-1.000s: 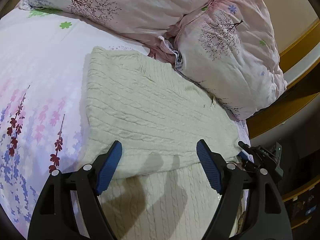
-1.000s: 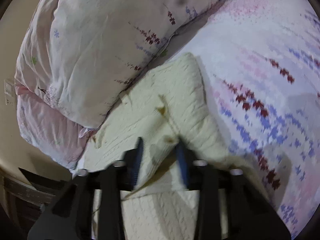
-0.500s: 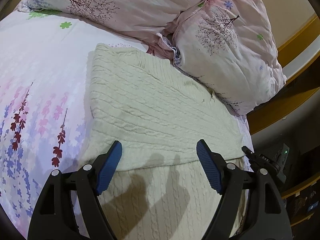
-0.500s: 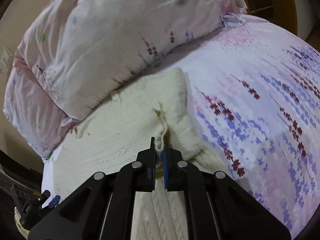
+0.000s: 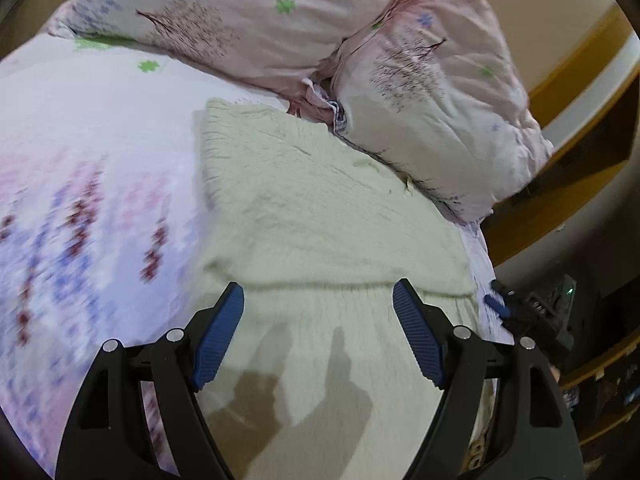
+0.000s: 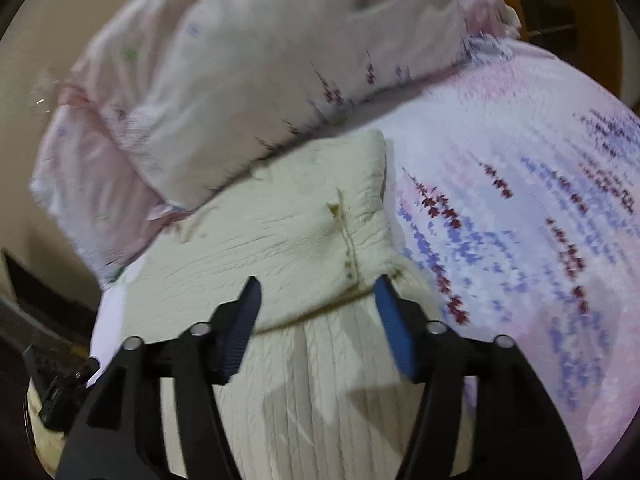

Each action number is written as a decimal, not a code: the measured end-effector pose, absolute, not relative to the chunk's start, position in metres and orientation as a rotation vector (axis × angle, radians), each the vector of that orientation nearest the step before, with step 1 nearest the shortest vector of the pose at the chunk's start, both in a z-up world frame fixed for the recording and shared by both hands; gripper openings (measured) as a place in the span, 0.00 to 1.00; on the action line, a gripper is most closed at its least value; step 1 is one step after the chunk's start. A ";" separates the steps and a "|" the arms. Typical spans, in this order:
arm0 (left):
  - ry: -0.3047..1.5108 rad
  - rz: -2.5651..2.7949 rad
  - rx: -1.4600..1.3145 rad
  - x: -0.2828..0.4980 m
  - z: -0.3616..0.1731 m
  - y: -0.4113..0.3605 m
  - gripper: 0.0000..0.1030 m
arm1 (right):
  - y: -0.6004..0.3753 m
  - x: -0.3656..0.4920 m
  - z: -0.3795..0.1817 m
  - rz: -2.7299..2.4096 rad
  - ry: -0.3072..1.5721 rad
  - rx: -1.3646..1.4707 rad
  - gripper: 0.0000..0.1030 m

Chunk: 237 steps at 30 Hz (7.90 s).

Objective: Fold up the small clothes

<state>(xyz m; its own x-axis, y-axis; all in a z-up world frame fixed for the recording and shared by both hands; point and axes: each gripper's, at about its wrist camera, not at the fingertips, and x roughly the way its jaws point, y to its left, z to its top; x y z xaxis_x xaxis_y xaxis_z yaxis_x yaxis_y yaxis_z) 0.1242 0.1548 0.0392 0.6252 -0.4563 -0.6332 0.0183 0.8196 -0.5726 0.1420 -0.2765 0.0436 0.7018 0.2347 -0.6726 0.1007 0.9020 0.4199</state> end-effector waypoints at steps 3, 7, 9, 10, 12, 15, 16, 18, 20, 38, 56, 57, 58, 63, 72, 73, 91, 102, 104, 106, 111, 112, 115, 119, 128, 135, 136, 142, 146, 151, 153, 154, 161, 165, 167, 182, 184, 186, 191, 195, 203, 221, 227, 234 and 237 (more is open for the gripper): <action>0.854 -0.296 -0.553 0.090 0.041 0.165 0.75 | -0.290 0.114 0.051 0.169 0.814 0.459 0.59; 0.857 -0.307 -0.563 0.040 0.034 0.170 0.75 | -0.309 0.079 0.044 0.218 0.856 0.463 0.59; 0.854 -0.306 -0.573 0.019 0.030 0.170 0.74 | -0.318 0.058 0.037 0.212 0.884 0.452 0.58; 0.853 -0.306 -0.581 0.007 0.027 0.169 0.73 | -0.320 0.050 0.034 0.209 0.893 0.449 0.57; 0.859 -0.302 -0.596 -0.011 0.020 0.168 0.70 | -0.326 0.032 0.027 0.212 0.918 0.446 0.54; 0.863 -0.303 -0.621 -0.025 0.011 0.165 0.65 | -0.328 0.015 0.015 0.208 0.961 0.432 0.47; 0.857 -0.303 -0.622 -0.027 0.011 0.164 0.64 | -0.328 0.011 0.012 0.209 0.976 0.430 0.45; 0.861 -0.318 -0.643 -0.031 0.009 0.161 0.57 | -0.328 0.006 0.006 0.226 0.990 0.436 0.39; 0.877 -0.351 -0.678 -0.034 0.003 0.156 0.52 | -0.325 0.002 0.004 0.274 1.005 0.460 0.31; 0.987 -0.415 -0.731 -0.049 -0.008 0.121 0.16 | -0.294 -0.017 0.000 0.433 1.147 0.373 0.18; 0.840 -0.348 -0.532 0.006 0.049 0.131 0.05 | -0.290 0.010 0.069 0.311 0.773 0.298 0.07; 0.825 -0.342 -0.518 0.013 0.056 0.132 0.05 | -0.290 0.015 0.075 0.298 0.742 0.286 0.07; 0.812 -0.336 -0.505 0.019 0.062 0.133 0.05 | -0.286 0.020 0.080 0.285 0.721 0.274 0.07; 0.735 -0.289 -0.449 0.059 0.097 0.138 0.05 | -0.277 0.049 0.111 0.228 0.564 0.214 0.07; 0.637 -0.209 -0.423 0.159 0.121 0.146 0.04 | -0.250 0.138 0.136 0.129 0.418 0.149 0.07; 0.636 -0.206 -0.433 0.169 0.119 0.147 0.04 | -0.249 0.149 0.135 0.121 0.417 0.154 0.07; 0.826 -0.178 -0.746 0.288 0.015 0.172 0.07 | -0.275 0.308 0.030 -0.006 0.802 0.417 0.28; 0.740 -0.142 -0.669 0.241 0.048 0.183 0.55 | -0.300 0.246 0.048 0.003 0.725 0.374 0.41; 0.752 -0.113 -0.619 0.229 0.048 0.183 0.54 | -0.304 0.236 0.042 0.010 0.751 0.368 0.39; 0.770 -0.082 -0.565 0.219 0.045 0.182 0.54 | -0.304 0.229 0.035 0.015 0.770 0.357 0.38; 0.813 -0.042 -0.487 0.206 0.034 0.174 0.48 | -0.302 0.221 0.017 0.019 0.817 0.347 0.32; 0.818 -0.038 -0.478 0.204 0.032 0.173 0.47 | -0.301 0.222 0.017 0.021 0.820 0.346 0.29; 0.846 -0.039 -0.451 0.204 0.025 0.168 0.34 | -0.297 0.219 0.015 0.038 0.821 0.334 0.12; 0.873 -0.054 -0.427 0.202 0.020 0.162 0.06 | -0.292 0.210 0.025 0.031 0.771 0.296 0.05; 0.882 -0.096 -0.436 0.185 0.023 0.168 0.04 | -0.298 0.190 0.035 0.004 0.751 0.306 0.04; 0.898 -0.089 -0.424 0.176 0.015 0.174 0.04 | -0.297 0.184 0.025 -0.052 0.789 0.268 0.04; 0.902 -0.088 -0.424 0.179 0.012 0.173 0.04 | -0.296 0.188 0.020 -0.070 0.808 0.253 0.04; 0.910 -0.094 -0.420 0.186 0.012 0.170 0.04 | -0.292 0.197 0.017 -0.081 0.841 0.246 0.14; 0.879 -0.080 -0.428 0.189 0.021 0.174 0.34 | -0.299 0.209 0.033 -0.057 0.790 0.308 0.34; 0.799 -0.057 -0.342 0.199 0.044 0.155 0.51 | -0.295 0.248 0.038 -0.037 0.786 0.298 0.34; 0.784 -0.070 -0.292 0.206 0.049 0.143 0.54 | -0.288 0.266 0.036 -0.044 0.808 0.259 0.33; 0.784 -0.074 -0.276 0.210 0.050 0.139 0.54 | -0.285 0.273 0.032 -0.049 0.825 0.240 0.32; 0.827 -0.099 -0.252 0.233 0.042 0.119 0.54 | -0.282 0.285 0.031 -0.121 0.771 0.204 0.04; 0.857 -0.090 -0.247 0.238 0.034 0.115 0.54 | -0.292 0.293 0.024 -0.148 0.829 0.229 0.05; 0.869 -0.088 -0.253 0.238 0.030 0.116 0.54 | -0.287 0.290 0.024 -0.161 0.827 0.208 0.11; 0.871 -0.103 -0.345 0.236 0.027 0.129 0.58 | -0.231 0.261 0.017 -0.080 0.849 0.053 0.32; 0.837 -0.116 -0.421 0.227 0.034 0.141 0.62 | -0.220 0.255 0.026 -0.015 0.822 0.072 0.33; 0.806 -0.109 -0.479 0.220 0.038 0.154 0.66 | -0.201 0.247 0.031 0.054 0.806 0.059 0.37; 0.792 -0.049 -0.620 0.209 0.035 0.187 0.68 | -0.146 0.243 0.025 0.180 0.834 -0.015 0.39; 0.809 -0.038 -0.716 0.206 0.025 0.200 0.70 | -0.119 0.242 0.019 0.221 0.839 -0.039 0.39; 0.859 -0.079 -0.805 0.215 0.009 0.194 0.70 | -0.096 0.242 0.007 0.191 0.853 -0.154 0.42; 0.908 -0.135 -0.860 0.233 0.007 0.174 0.31 | -0.099 0.241 0.004 0.200 0.838 -0.152 0.44; 0.859 -0.177 -0.847 0.233 0.032 0.166 0.20 | -0.102 0.242 0.006 0.208 0.843 -0.139 0.45; 0.758 -0.279 -0.828 0.237 0.083 0.128 0.19 | -0.145 0.236 0.032 0.200 0.835 0.008 0.59; 0.738 -0.319 -0.804 0.244 0.102 0.093 0.19 | -0.168 0.227 0.042 0.169 0.817 0.036 0.61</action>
